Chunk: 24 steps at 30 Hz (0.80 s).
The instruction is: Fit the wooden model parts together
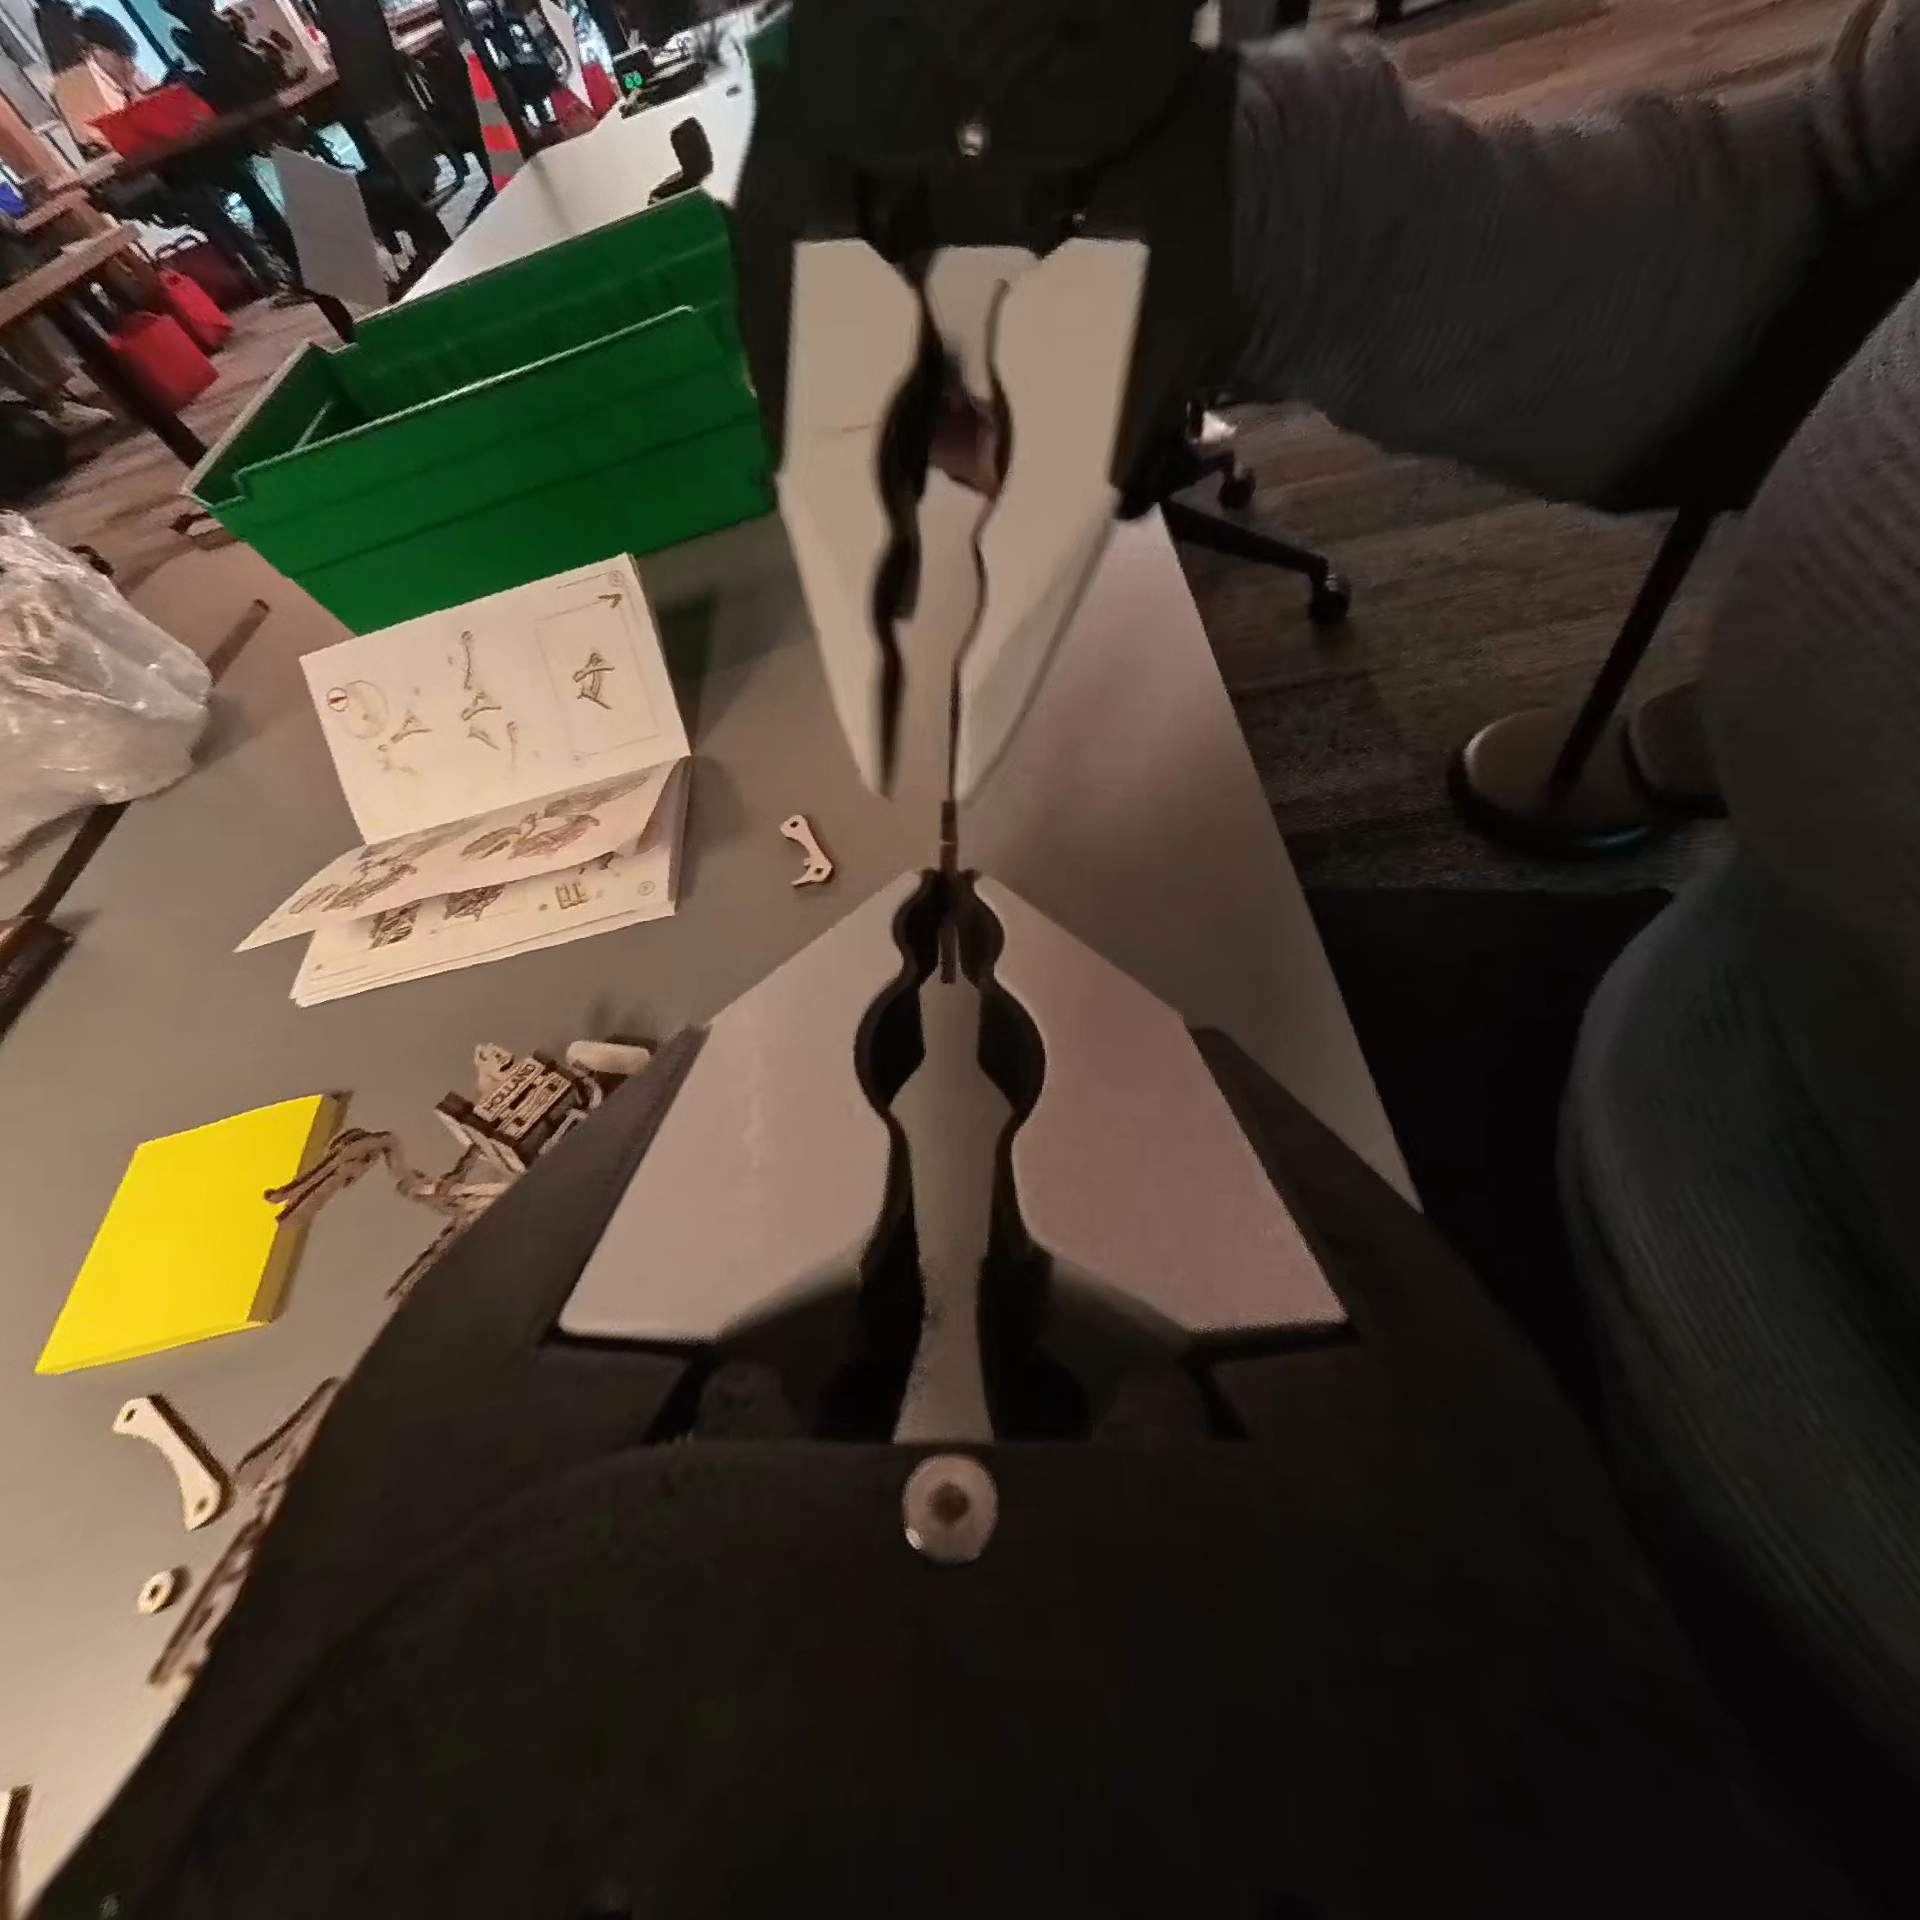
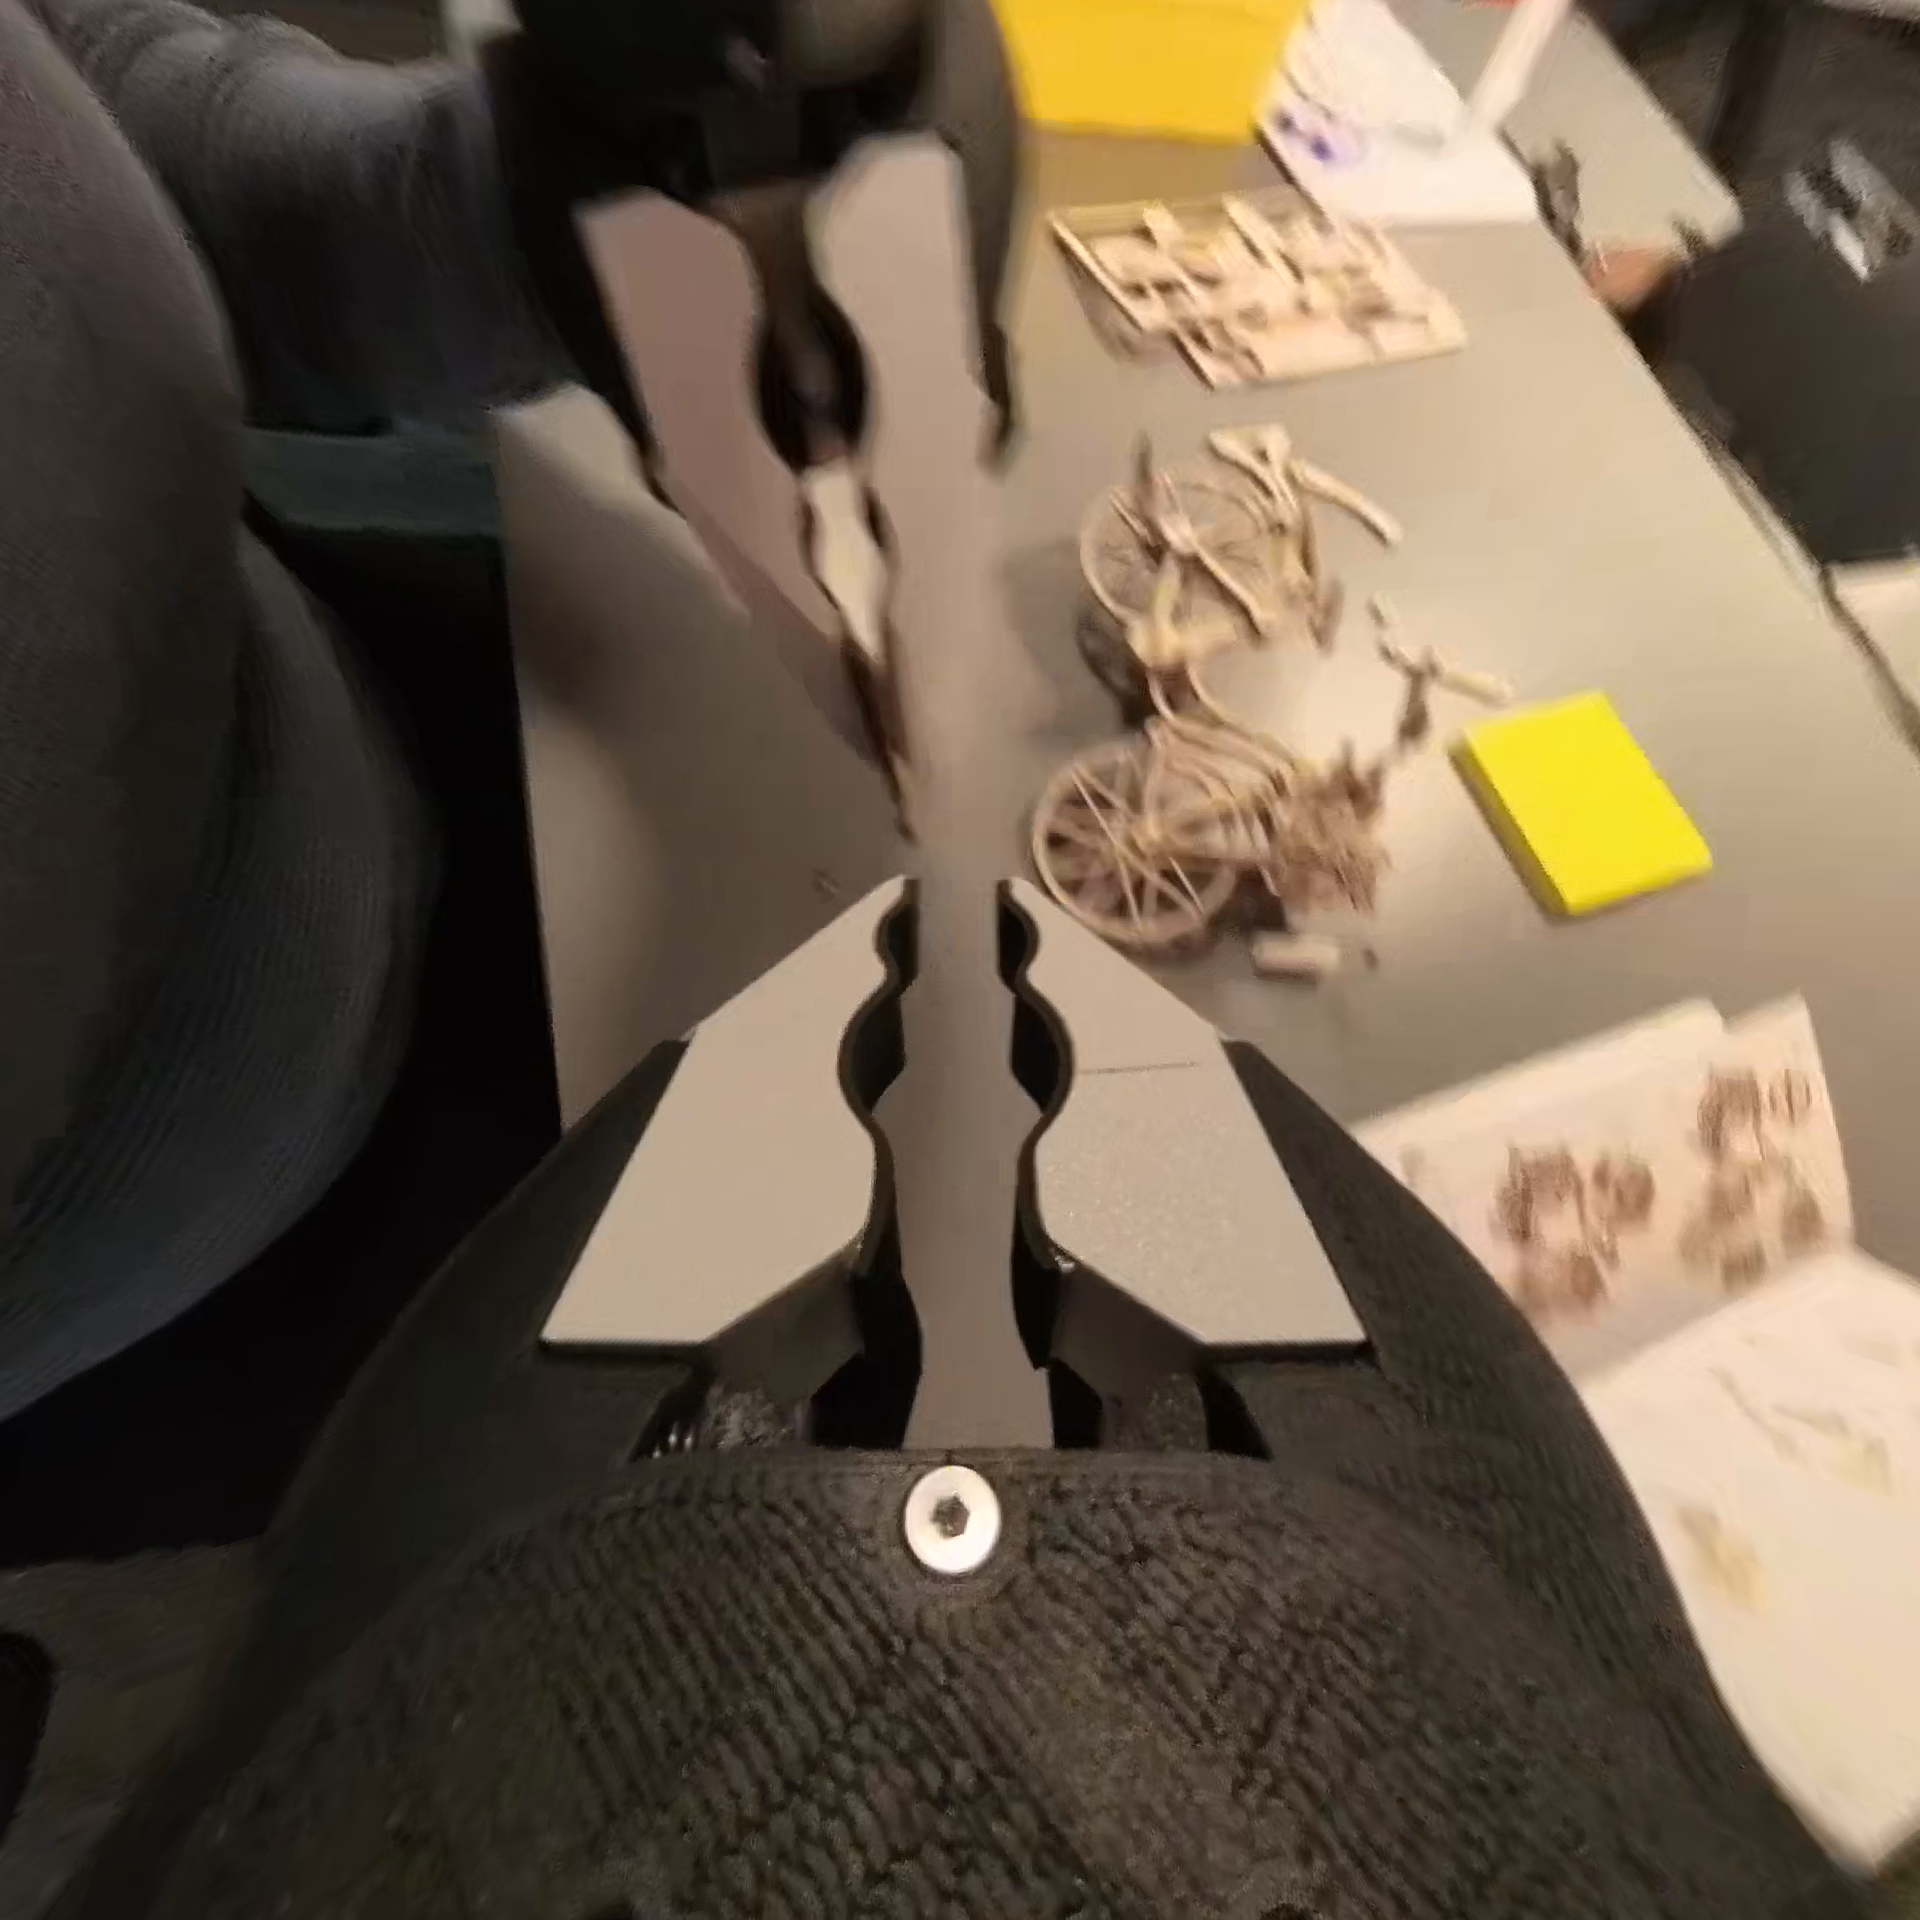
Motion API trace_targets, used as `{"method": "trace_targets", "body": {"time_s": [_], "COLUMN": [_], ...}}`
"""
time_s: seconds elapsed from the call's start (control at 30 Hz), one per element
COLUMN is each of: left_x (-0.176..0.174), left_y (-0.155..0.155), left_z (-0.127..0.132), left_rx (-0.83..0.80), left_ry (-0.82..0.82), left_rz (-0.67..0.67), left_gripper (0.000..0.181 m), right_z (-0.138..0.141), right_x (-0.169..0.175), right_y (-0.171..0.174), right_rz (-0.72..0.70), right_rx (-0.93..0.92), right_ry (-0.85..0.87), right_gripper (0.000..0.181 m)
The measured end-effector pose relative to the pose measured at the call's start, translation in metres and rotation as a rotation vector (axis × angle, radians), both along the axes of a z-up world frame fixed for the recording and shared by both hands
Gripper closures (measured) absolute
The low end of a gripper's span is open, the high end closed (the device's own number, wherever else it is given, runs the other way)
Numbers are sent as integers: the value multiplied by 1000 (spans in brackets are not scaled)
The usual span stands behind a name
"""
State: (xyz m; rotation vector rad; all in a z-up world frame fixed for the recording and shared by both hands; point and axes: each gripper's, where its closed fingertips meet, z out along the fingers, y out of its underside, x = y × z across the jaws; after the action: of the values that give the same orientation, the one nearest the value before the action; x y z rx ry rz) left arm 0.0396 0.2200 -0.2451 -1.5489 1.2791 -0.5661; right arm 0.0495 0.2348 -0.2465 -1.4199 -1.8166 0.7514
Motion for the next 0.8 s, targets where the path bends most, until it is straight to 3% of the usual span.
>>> {"method": "trace_targets", "body": {"time_s": [0.1,0.2,0.33,0.43,0.63,0.73,0.8], "left_x": [-6,-9,-8,-8,-12,-12,-12], "left_y": [1,4,5,6,11,13,14], "left_z": [-5,-8,-14,-18,-22,-23,-23], "left_rx": [4,4,4,-3,3,-2,-5], "left_ry": [13,6,20,31,71,69,64], "left_rz": [12,29,26,14,15,13,8], "left_gripper": [180,180,180,180,180,180,180], "right_z": [-22,-51,-79,-86,-99,-100,-100], "right_x": [40,61,68,65,60,60,61], "right_y": [48,72,88,90,88,89,91], "right_rz": [-150,-208,-86,12,226,249,226], "right_rx": [-80,-217,-59,-128,30,32,27], "right_ry": [-116,-228,-338,-410,-607,-683,-714], "right_gripper": [154,153,154,150,164,165,179]}}
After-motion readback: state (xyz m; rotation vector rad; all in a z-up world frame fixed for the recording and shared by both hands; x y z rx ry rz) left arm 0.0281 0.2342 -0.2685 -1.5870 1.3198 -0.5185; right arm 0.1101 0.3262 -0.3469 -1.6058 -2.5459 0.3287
